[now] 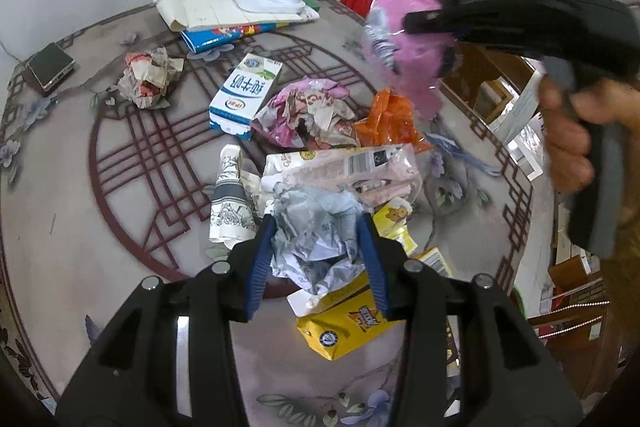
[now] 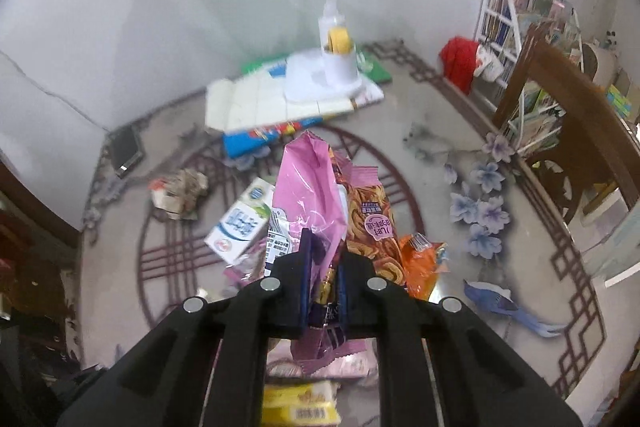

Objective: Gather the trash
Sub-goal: 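Carry the foil and pink bag over the red bin with both grippers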

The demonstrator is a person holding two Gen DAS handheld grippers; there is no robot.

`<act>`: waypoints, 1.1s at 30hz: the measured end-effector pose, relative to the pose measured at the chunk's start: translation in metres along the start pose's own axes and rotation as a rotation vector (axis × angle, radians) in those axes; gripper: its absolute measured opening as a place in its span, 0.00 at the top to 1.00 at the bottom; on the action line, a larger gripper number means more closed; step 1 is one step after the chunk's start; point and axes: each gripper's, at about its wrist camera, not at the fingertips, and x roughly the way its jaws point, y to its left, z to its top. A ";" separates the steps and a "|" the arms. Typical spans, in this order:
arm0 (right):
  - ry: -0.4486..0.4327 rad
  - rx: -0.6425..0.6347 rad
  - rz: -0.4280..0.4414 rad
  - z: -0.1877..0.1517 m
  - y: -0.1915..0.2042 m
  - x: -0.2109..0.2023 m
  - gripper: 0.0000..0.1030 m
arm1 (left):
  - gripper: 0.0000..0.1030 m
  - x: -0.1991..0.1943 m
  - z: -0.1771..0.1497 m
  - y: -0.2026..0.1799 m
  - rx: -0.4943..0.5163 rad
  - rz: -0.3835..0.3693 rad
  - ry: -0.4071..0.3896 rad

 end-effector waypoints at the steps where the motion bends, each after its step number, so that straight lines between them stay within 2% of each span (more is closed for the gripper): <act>1: -0.010 0.004 0.003 -0.001 0.000 -0.008 0.90 | 0.60 -0.003 0.000 -0.001 0.003 0.002 -0.005; 7: -0.070 0.068 0.003 -0.040 -0.008 -0.067 0.90 | 0.60 -0.021 -0.003 -0.014 0.039 0.007 -0.035; 16: -0.062 0.157 -0.039 -0.116 -0.020 -0.116 0.90 | 0.60 -0.043 -0.007 -0.037 0.098 0.021 -0.077; 26: -0.050 0.261 -0.138 -0.179 -0.041 -0.152 0.90 | 0.60 -0.056 -0.018 -0.060 0.126 -0.007 -0.108; 33: -0.033 0.332 -0.184 -0.209 -0.059 -0.168 0.90 | 0.60 -0.055 -0.032 -0.074 0.136 -0.039 -0.089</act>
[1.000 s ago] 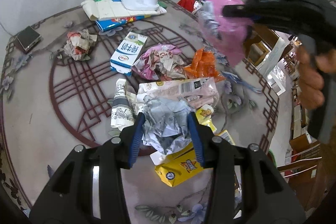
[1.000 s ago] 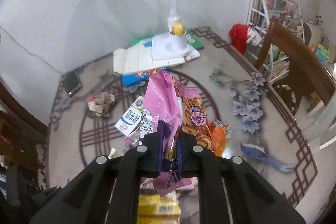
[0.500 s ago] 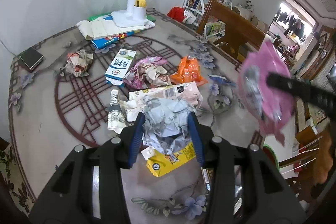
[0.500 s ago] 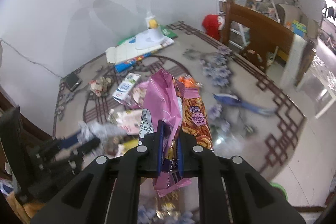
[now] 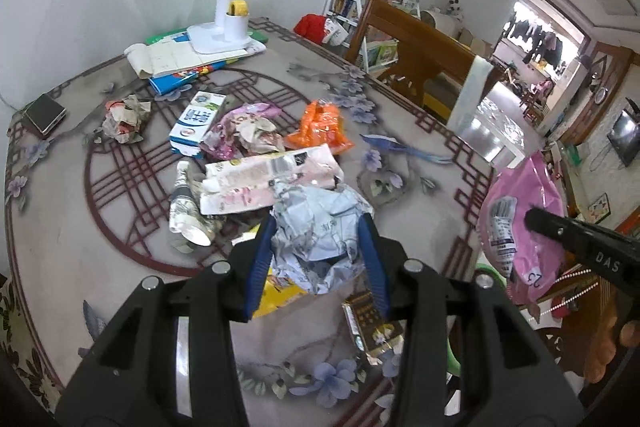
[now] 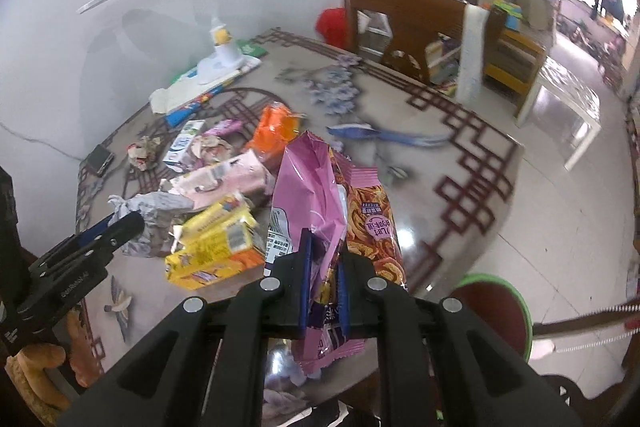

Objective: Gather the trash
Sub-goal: 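Carry the foil and pink bag over the red bin with both grippers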

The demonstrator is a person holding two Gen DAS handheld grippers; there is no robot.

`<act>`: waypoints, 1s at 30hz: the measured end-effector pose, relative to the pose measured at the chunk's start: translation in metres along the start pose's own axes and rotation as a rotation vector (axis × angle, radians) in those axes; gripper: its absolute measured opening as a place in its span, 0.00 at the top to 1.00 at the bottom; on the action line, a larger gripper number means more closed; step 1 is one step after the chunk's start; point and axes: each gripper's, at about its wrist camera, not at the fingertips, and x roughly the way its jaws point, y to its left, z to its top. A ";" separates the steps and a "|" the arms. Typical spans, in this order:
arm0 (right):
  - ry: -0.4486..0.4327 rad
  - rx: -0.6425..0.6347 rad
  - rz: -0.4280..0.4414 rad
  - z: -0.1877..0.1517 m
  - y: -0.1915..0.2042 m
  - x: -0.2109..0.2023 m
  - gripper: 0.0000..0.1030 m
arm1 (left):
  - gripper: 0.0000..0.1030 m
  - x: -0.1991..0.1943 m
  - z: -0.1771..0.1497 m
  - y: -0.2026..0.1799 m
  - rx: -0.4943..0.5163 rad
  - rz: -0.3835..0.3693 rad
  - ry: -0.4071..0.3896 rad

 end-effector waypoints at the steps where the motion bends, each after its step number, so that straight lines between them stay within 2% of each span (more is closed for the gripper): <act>1: 0.002 0.008 -0.001 -0.002 -0.003 -0.001 0.90 | 0.60 -0.001 -0.001 -0.002 0.002 -0.001 0.000; 9: 0.012 0.031 -0.018 -0.022 -0.027 -0.014 0.89 | 0.60 0.001 -0.016 -0.029 0.028 -0.031 0.031; 19: 0.022 0.087 -0.112 -0.060 -0.112 -0.057 0.89 | 0.60 0.001 -0.044 -0.121 0.128 -0.136 0.076; 26: 0.066 0.173 -0.099 -0.086 -0.169 -0.069 0.88 | 0.60 0.004 -0.072 -0.183 0.175 -0.196 0.124; 30: 0.072 0.206 -0.087 -0.093 -0.191 -0.072 0.86 | 0.60 0.007 -0.085 -0.212 0.207 -0.205 0.147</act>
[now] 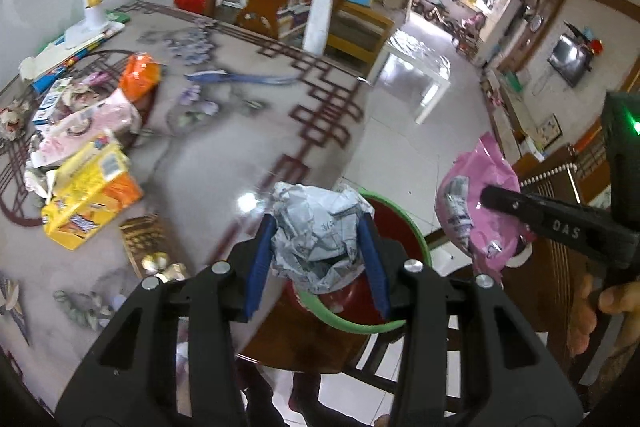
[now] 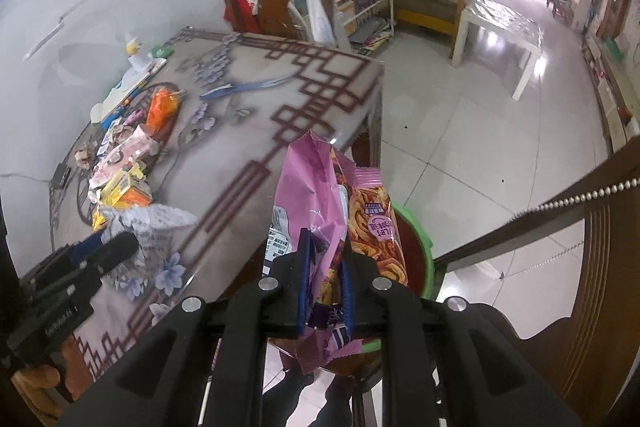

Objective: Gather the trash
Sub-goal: 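Carry the foil and pink bag over the red bin with both grippers, then open both grippers to drop the foil and pink bag into the bin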

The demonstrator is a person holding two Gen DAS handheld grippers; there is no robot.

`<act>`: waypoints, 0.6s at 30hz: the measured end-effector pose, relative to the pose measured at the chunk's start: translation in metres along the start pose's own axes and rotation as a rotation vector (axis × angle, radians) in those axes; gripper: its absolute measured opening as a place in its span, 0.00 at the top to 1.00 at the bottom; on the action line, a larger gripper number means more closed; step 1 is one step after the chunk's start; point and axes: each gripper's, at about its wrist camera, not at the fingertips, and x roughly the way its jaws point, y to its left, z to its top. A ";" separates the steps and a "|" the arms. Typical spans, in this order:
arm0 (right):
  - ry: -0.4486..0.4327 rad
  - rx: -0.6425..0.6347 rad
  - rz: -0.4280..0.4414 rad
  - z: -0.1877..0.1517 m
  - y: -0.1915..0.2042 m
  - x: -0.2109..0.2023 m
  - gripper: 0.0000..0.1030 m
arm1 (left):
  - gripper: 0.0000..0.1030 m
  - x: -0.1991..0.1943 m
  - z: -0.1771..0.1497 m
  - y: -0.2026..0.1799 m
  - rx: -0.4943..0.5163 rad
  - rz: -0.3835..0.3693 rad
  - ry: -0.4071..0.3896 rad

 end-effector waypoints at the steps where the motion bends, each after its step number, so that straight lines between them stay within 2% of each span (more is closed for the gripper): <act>1: 0.003 0.026 0.019 0.000 -0.008 0.001 0.86 | 0.60 0.002 -0.001 -0.005 0.004 -0.002 0.003; 3: 0.000 0.057 0.036 0.002 -0.018 0.001 0.85 | 0.60 0.007 -0.003 -0.016 0.009 -0.001 0.009; 6: -0.012 0.073 0.018 0.003 -0.027 0.001 0.76 | 0.60 0.014 -0.004 -0.031 0.017 -0.006 0.020; 7: -0.016 0.081 0.015 0.003 -0.031 0.002 0.65 | 0.60 0.016 -0.004 -0.035 0.022 -0.006 0.022; 8: -0.018 0.089 0.021 0.002 -0.033 0.002 0.48 | 0.60 0.018 -0.003 -0.040 0.029 -0.006 0.022; 10: -0.033 0.103 0.025 0.002 -0.038 0.000 0.36 | 0.60 0.021 -0.002 -0.048 0.037 -0.006 0.019; 13: -0.053 0.114 0.014 0.004 -0.043 -0.007 0.36 | 0.60 0.024 -0.001 -0.062 0.046 -0.005 0.013; 16: -0.108 0.127 -0.009 0.004 -0.051 -0.022 0.29 | 0.59 0.029 0.002 -0.071 0.054 -0.003 0.011; 18: -0.153 0.124 -0.033 0.003 -0.056 -0.032 0.29 | 0.56 0.032 0.003 -0.077 0.061 -0.006 0.013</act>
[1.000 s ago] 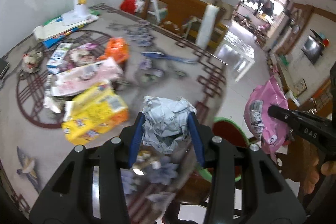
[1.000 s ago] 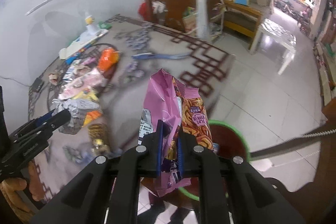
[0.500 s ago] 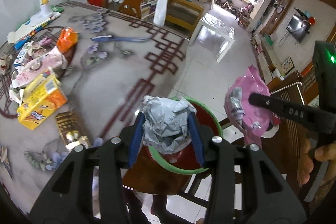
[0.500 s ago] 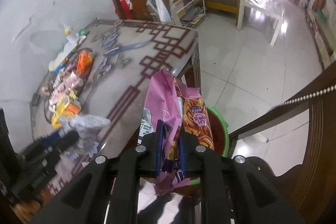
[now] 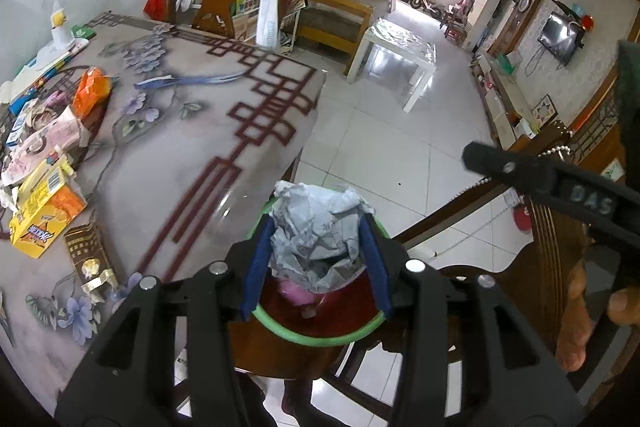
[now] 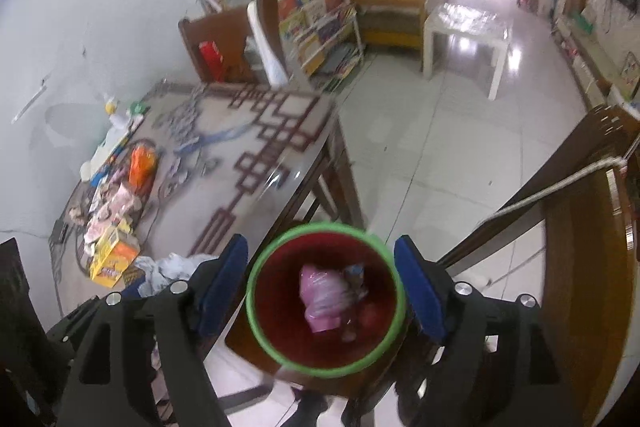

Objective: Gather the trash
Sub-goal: 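Open both grippers to drop the foil and pink bag into the bin, then move the left gripper to the yellow snack box and grasp it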

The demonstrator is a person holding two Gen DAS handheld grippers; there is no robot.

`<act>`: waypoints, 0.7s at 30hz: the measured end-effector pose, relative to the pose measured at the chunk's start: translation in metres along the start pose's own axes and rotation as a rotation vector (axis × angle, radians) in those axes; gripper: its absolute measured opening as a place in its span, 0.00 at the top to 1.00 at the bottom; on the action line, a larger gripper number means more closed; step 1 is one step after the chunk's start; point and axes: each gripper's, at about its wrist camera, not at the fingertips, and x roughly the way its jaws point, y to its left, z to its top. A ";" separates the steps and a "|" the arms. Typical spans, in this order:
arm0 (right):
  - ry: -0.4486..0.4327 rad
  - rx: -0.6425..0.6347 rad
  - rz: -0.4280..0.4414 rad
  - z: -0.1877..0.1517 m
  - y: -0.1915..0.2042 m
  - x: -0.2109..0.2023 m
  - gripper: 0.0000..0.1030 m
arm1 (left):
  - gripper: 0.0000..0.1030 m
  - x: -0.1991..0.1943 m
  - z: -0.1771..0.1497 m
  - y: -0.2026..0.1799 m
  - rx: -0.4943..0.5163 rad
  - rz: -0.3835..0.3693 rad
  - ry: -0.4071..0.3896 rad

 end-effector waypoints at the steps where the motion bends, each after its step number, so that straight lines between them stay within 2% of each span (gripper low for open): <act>1: -0.013 -0.003 -0.011 0.000 -0.003 -0.003 0.28 | 0.50 0.002 0.001 -0.003 0.004 0.005 0.000; 4: -0.034 0.001 -0.028 -0.001 -0.009 -0.007 0.28 | 0.32 0.005 0.004 -0.008 -0.004 0.029 -0.021; 6: -0.040 0.012 -0.025 -0.001 -0.013 -0.008 0.28 | 0.28 0.004 0.006 -0.009 -0.016 0.028 -0.028; 12: -0.017 0.038 -0.008 -0.003 -0.017 -0.001 0.28 | 0.23 -0.006 0.008 0.002 -0.033 0.065 -0.049; 21: 0.075 -0.053 -0.011 -0.015 0.006 0.022 0.27 | 0.23 -0.024 0.004 0.044 -0.093 0.139 -0.083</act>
